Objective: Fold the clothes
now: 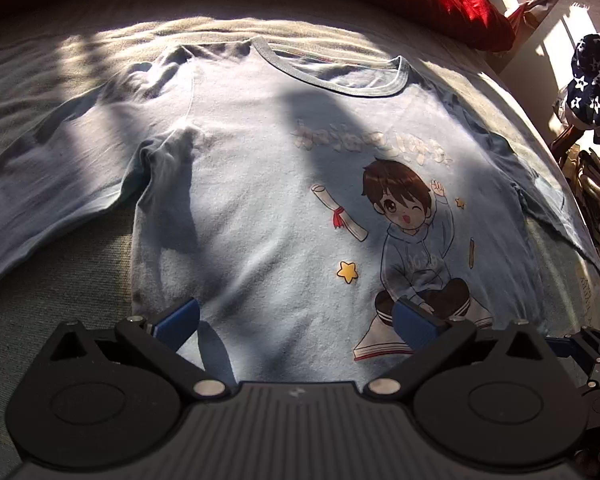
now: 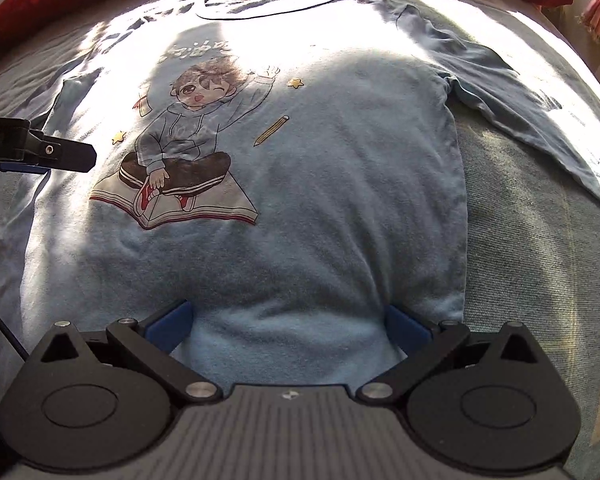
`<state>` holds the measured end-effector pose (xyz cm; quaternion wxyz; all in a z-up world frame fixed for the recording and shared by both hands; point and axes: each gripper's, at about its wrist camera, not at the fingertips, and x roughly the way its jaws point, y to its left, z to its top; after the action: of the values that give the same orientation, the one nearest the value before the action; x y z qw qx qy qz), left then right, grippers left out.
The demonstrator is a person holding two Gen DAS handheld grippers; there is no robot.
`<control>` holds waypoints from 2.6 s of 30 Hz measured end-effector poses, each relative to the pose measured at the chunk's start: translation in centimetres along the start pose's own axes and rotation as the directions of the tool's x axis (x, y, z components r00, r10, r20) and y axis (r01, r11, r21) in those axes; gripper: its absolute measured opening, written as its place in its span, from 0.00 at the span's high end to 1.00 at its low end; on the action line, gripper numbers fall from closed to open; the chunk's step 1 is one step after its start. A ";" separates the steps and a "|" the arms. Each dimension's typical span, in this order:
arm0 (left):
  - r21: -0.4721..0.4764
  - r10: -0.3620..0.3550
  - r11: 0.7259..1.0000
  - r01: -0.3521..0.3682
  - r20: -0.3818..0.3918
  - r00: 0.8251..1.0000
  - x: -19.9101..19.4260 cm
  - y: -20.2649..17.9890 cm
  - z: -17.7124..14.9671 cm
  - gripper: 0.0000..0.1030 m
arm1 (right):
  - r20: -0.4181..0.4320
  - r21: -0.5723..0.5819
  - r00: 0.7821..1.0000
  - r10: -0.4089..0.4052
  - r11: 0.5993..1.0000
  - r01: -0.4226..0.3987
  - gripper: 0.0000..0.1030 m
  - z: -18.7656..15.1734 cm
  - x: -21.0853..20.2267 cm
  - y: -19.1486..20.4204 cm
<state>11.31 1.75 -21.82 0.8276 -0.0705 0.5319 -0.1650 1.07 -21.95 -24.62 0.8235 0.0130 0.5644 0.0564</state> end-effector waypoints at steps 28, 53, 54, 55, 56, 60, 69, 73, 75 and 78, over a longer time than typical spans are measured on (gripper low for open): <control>-0.160 0.099 0.983 -0.087 0.073 0.992 1.1 2.1 2.4 0.01 | 0.215 0.362 0.972 0.095 0.917 -0.169 0.00 20.0 5.5 -15.7; -0.078 0.127 0.989 -0.123 0.058 0.990 1.9 1.6 2.3 0.01 | 0.291 0.280 0.950 0.108 0.940 -0.193 0.00 25.0 6.6 -15.2; -0.081 0.127 0.989 -0.122 0.058 0.990 1.9 1.7 2.3 0.01 | 0.292 0.279 0.948 0.128 0.937 -0.212 0.00 24.8 5.9 -15.1; -0.085 0.127 0.989 -0.122 0.058 0.990 1.9 1.7 2.3 0.01 | 0.292 0.277 0.945 0.148 0.932 -0.232 0.00 24.5 5.2 -14.9; -0.091 0.127 0.988 -0.122 0.059 0.990 1.9 1.7 2.3 0.01 | 0.292 0.276 0.941 0.169 0.928 -0.252 0.00 24.2 4.5 -14.7; -0.091 0.134 0.988 -0.128 0.058 0.989 2.1 1.6 2.3 0.01 | 0.235 0.291 0.940 0.246 0.905 -0.309 0.00 22.9 6.3 -13.5; -0.023 0.172 0.985 -0.172 0.037 0.984 2.5 0.7 2.3 0.01 | 0.225 0.237 0.946 0.233 0.929 -0.285 0.00 26.6 6.6 -15.8; -0.063 0.176 0.983 -0.173 0.039 0.984 2.5 0.9 2.5 0.01 | 0.163 0.264 0.952 0.258 0.919 -0.295 0.00 24.1 3.3 -17.6; -0.063 0.177 0.983 -0.174 0.037 0.984 2.5 0.9 2.5 0.01 | 0.102 0.310 0.948 0.302 0.895 -0.319 0.00 22.0 3.2 -18.3; -0.038 0.185 0.982 -0.184 0.036 0.982 2.7 0.7 2.4 0.01 | 0.039 0.340 0.957 0.287 0.897 -0.283 0.00 18.9 4.5 -18.7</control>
<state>14.67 1.33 -23.29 0.8483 -0.0386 0.5225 -0.0769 21.76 -39.25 -23.47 0.7880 0.2380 0.5625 0.0774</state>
